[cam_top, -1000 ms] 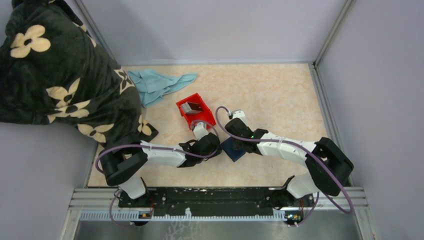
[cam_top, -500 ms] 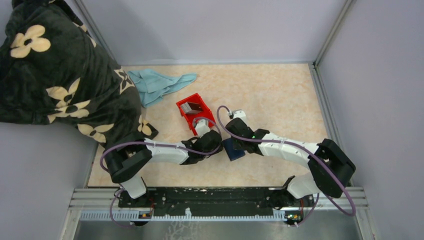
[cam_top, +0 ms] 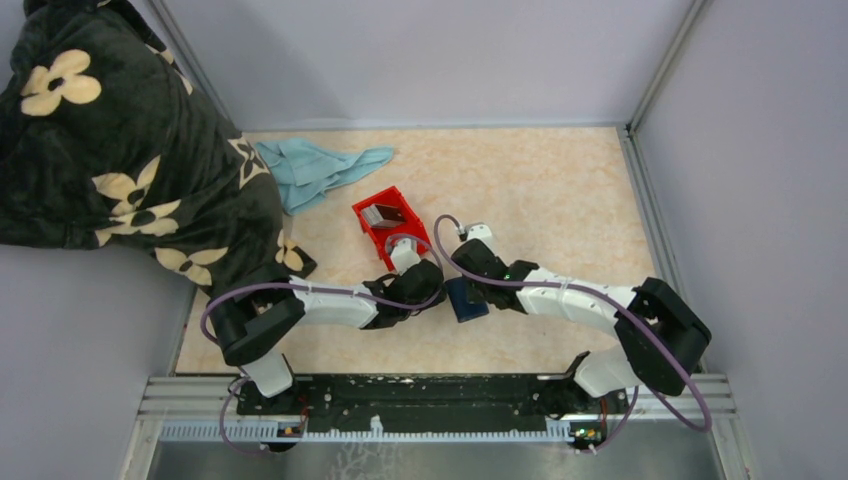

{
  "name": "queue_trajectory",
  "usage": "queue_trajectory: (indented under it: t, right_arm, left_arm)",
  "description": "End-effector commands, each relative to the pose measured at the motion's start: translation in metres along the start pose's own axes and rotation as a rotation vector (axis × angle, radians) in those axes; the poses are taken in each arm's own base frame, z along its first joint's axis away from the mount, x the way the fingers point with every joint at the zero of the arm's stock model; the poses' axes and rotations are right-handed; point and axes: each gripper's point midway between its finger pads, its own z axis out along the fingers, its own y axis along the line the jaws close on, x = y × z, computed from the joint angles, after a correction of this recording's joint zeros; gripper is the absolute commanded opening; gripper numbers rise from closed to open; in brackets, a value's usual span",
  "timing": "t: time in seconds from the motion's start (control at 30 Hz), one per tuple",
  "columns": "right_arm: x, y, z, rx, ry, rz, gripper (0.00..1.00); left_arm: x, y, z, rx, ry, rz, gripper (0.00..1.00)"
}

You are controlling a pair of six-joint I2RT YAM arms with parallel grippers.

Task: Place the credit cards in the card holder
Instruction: Close the card holder at the center of the board.

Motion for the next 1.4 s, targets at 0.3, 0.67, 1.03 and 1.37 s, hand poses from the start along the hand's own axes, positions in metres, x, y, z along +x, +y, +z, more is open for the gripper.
queue_trajectory:
  t: [0.3, 0.67, 1.03, 1.37]
  right_arm:
    - [0.001, 0.009, -0.003, -0.021, -0.013, 0.003, 0.03]
    - [0.011, -0.001, -0.003, 0.062, 0.007, -0.039, 0.03]
    - [0.015, 0.006, 0.001, 0.079, 0.014, -0.066, 0.03]
    - [0.006, 0.013, 0.001, 0.067, 0.001, -0.057, 0.04]
  left_arm:
    - [0.022, 0.051, 0.006, -0.154, 0.065, 0.09, 0.35]
    - [0.023, 0.051, 0.007, -0.155, 0.068, 0.089, 0.35]
    - [0.026, 0.052, 0.007, -0.154, 0.08, 0.088, 0.34]
    - [0.029, 0.057, 0.007, -0.159, 0.089, 0.086, 0.34]
